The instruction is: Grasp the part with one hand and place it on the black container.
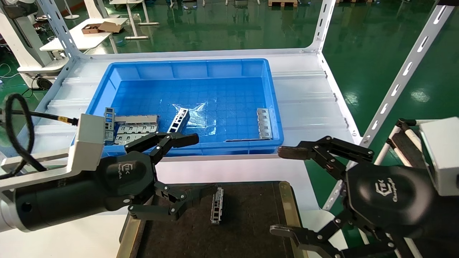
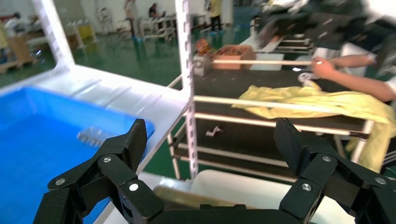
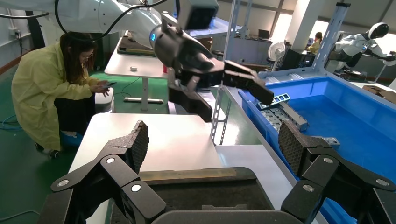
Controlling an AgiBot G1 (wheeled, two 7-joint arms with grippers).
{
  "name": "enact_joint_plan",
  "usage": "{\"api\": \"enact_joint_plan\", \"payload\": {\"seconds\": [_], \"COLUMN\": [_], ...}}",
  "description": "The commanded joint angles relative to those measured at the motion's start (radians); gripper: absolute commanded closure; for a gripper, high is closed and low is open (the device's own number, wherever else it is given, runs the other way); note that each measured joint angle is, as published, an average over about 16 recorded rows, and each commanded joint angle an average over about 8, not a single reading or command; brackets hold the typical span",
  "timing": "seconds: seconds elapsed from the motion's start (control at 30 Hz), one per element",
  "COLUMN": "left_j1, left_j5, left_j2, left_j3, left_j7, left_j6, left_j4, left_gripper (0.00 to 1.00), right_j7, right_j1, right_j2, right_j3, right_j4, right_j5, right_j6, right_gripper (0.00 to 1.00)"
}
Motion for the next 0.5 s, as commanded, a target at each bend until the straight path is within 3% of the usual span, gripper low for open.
{"api": "enact_joint_plan", "payload": {"seconds": [0.03,0.5], "left_j1": [-0.009,-0.031], "left_j5": [-0.007,-0.032], "left_j2": [0.0,-0.011], "left_j3": [-0.008,-0.022], "left_j7": [0.012,0.026], "left_j6": [0.031,0.164], "left_j4": [0.002,0.057], "left_gripper": [0.0,0.0], "right_j7": [0.0,0.0], "right_j1": [0.0,0.0], "right_j2": [0.0,0.0], "right_j3": [0.0,0.0], "right_j4": [0.0,0.0], "right_j5": [0.0,0.0], "right_j6": [0.0,0.0], "right_gripper": [0.0,0.0]}}
